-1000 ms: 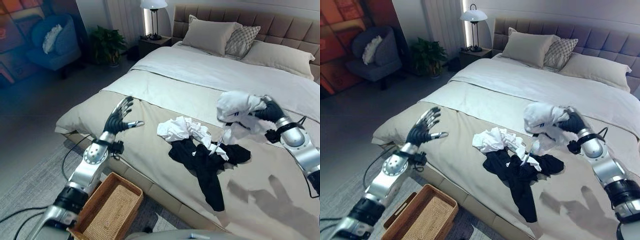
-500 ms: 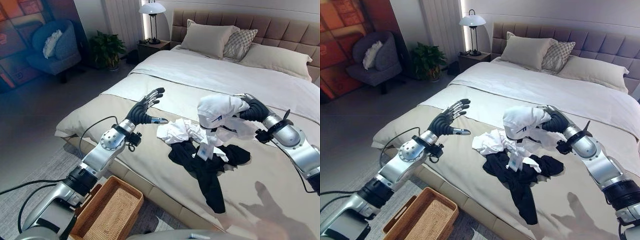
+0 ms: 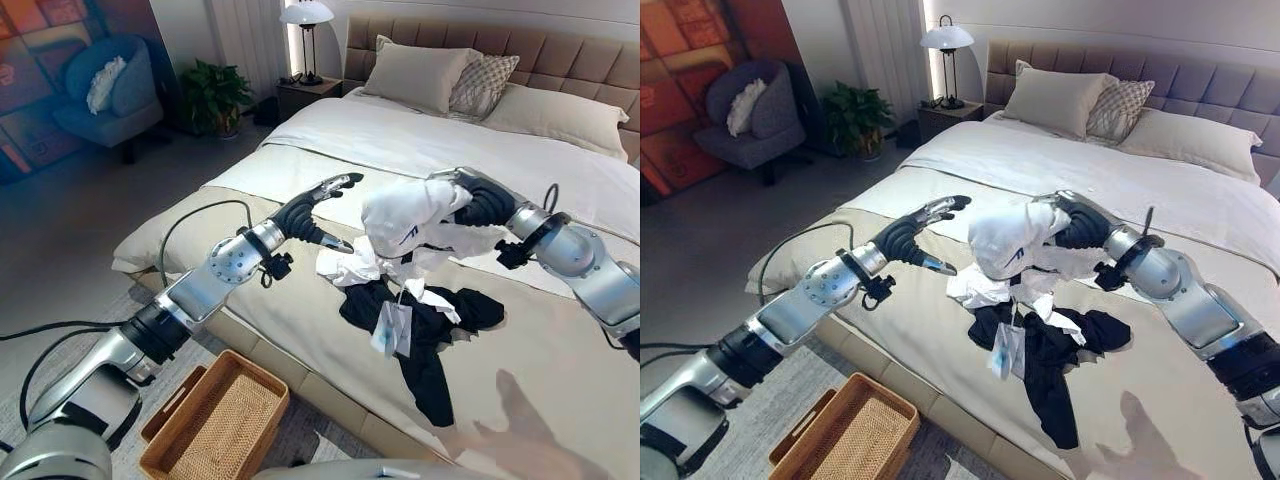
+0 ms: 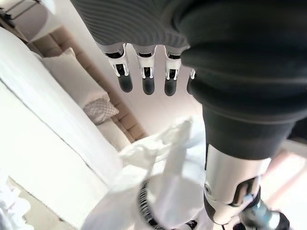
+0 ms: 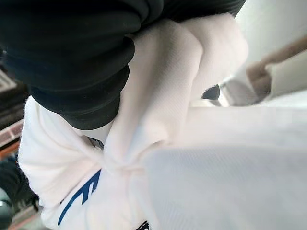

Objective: Pick up clothes into the bucket

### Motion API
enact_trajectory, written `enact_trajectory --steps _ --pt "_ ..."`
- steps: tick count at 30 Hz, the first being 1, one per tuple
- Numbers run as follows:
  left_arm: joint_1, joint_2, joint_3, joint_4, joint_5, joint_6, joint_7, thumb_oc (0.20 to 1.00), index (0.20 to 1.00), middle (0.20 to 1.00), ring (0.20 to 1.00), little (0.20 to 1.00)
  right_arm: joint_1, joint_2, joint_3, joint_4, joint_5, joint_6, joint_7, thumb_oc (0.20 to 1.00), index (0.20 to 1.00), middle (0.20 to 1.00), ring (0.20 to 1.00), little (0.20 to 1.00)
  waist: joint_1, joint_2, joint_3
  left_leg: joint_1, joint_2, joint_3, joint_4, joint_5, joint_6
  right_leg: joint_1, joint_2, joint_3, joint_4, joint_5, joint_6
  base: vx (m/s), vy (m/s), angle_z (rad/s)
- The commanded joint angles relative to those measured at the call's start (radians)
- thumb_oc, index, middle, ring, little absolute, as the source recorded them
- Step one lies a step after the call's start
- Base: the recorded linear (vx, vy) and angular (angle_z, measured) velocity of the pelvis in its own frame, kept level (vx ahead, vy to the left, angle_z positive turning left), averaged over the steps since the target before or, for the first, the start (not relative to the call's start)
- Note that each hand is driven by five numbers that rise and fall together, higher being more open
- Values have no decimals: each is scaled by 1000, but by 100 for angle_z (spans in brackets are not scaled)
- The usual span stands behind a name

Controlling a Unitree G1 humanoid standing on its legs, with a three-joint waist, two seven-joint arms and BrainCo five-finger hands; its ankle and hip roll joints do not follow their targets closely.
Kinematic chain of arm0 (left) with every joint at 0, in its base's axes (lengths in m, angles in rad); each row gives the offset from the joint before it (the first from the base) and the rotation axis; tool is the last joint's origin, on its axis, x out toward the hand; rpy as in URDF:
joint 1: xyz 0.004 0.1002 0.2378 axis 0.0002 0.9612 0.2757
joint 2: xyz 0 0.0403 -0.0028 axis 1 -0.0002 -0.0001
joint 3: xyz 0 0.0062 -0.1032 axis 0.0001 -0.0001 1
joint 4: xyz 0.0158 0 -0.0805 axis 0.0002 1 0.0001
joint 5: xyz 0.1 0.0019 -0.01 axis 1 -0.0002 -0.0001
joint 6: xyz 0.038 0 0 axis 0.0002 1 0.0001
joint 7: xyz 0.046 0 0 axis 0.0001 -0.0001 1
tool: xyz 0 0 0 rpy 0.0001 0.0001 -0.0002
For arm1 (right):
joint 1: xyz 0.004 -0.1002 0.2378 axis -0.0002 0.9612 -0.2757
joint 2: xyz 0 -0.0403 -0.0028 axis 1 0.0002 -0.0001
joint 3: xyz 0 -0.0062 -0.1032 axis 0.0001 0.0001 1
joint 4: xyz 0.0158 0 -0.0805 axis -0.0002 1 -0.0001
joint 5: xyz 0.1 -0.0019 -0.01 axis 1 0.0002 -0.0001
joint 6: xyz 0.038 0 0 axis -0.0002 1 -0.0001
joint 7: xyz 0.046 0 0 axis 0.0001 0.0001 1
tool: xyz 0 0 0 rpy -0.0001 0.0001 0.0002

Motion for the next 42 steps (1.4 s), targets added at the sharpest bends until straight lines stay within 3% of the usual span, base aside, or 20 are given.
enact_trajectory --steps 1,7,11,41,42 --pt "-117 16 -14 9 10 -34 -1 1000 1000 1000 1000 1000 -106 -53 -3 -36 47 -35 -8 200 200 200 200 200 10 -57 -53 -39 -5 1 139 -111 2 -51 -68 -33 109 -18 63 16 6 5" --pt "-124 3 -30 4 -6 -25 -14 1000 1000 1000 1000 1000 -82 -34 -20 -51 159 -19 19 200 200 200 200 200 11 -58 -49 -34 -7 -5 137 -117 3 -46 -68 -37 113 -25 63 1 4 1" --pt "-128 -56 -42 42 5 -14 -20 1000 1000 1000 1000 1000 -27 24 -73 -33 239 -15 16 200 200 200 200 200 5 -58 -48 -39 -11 -7 134 -116 6 -52 -70 -37 117 -24 64 0 3 1" --pt "-210 -358 -58 239 197 26 10 1000 1000 1000 1000 1000 -84 245 -68 -147 241 -29 23 200 200 200 200 200 -10 -54 -42 -74 -33 -23 139 -110 31 -94 -84 -30 130 -13 64 -1 3 1" --pt "-210 -358 -58 239 197 26 10 956 956 956 956 956 -84 245 -68 -147 241 -29 23 200 200 200 200 200 -9 -54 -42 -74 -33 -23 139 -110 31 -94 -83 -30 130 -13 64 0 0 0"
